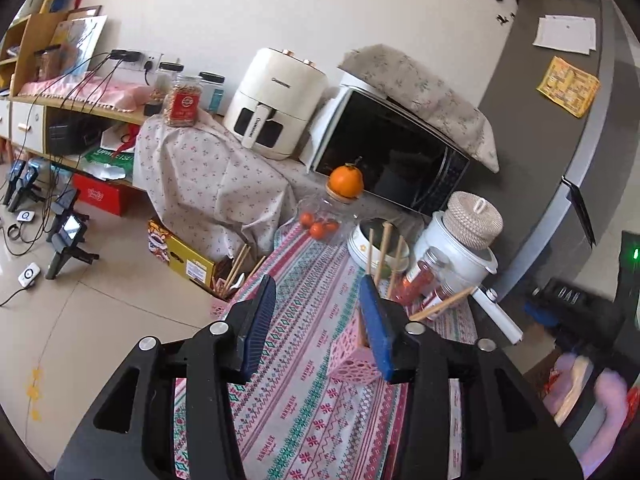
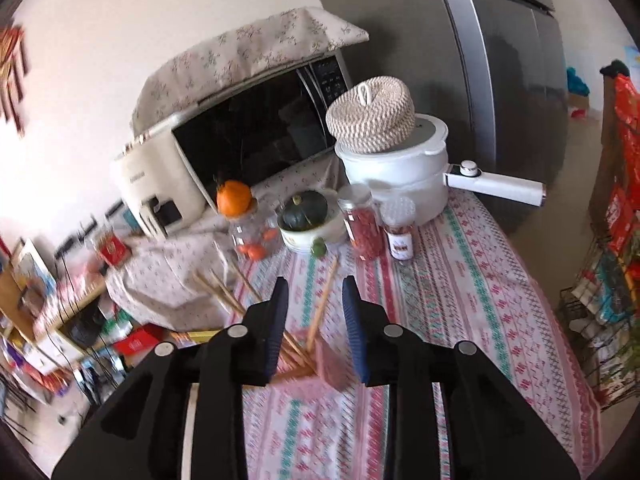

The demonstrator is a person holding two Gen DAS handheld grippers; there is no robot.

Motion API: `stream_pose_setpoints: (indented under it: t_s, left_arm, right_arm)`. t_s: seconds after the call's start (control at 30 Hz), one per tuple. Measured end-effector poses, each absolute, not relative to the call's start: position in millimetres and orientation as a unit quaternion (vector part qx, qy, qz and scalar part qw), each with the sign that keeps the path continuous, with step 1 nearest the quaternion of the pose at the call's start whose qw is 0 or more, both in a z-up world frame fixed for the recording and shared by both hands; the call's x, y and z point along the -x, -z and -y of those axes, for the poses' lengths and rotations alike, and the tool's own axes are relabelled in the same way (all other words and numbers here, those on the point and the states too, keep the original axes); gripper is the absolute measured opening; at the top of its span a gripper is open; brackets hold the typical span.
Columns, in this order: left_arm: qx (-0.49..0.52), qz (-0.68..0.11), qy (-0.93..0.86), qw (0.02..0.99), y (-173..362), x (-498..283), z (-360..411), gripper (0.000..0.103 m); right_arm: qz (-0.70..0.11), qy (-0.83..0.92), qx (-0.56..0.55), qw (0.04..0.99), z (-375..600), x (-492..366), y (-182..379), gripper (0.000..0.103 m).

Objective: Organize utensils
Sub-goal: 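Open both grippers to drop the chopsticks into the pink holder, then move both grippers back down to the last chopsticks on the cloth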

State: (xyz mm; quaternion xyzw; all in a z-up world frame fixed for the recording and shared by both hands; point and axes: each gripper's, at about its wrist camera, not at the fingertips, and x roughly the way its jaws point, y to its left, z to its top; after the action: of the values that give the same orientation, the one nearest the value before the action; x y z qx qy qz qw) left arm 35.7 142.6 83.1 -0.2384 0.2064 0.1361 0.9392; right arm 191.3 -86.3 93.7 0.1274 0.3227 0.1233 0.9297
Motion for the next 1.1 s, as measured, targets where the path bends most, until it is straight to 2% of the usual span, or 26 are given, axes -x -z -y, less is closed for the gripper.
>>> stream_pose_setpoints:
  t_s: [0.1,0.27,0.37,0.43,0.57,0.63,0.97,1.1]
  left_arm:
    - [0.233,-0.215,-0.131,0.939,-78,-35,-131,0.050]
    - [0.201,-0.248,-0.124,0.940,-61,-38,-106,0.065]
    - [0.184,-0.264,-0.126,0.938,-48,-38,-92,0.069]
    - [0.171,-0.277,-0.126,0.937,-40,-37,-83,0.073]
    - [0.149,-0.292,-0.126,0.936,-26,-34,-70,0.083]
    - [0.139,-0.297,-0.128,0.936,-21,-31,-64,0.085]
    - [0.089,-0.327,-0.122,0.933,12,-10,-37,0.094]
    - [0.067,-0.334,-0.111,0.933,20,-3,-25,0.095]
  right_arm:
    - [-0.333,-0.118,-0.100,0.930,87,-174,-75,0.035]
    - [-0.349,-0.111,-0.071,0.928,93,-153,-46,0.041]
    - [-0.357,-0.105,-0.060,0.926,99,-144,-32,0.048]
    - [-0.357,-0.098,-0.053,0.928,104,-136,-23,0.058]
    - [-0.360,-0.084,-0.036,0.928,115,-121,-4,0.065]
    - [-0.365,-0.076,-0.030,0.927,121,-114,6,0.071]
    - [-0.402,-0.044,-0.050,0.913,161,-82,55,0.081]
    - [-0.402,-0.039,-0.049,0.914,169,-68,63,0.089]
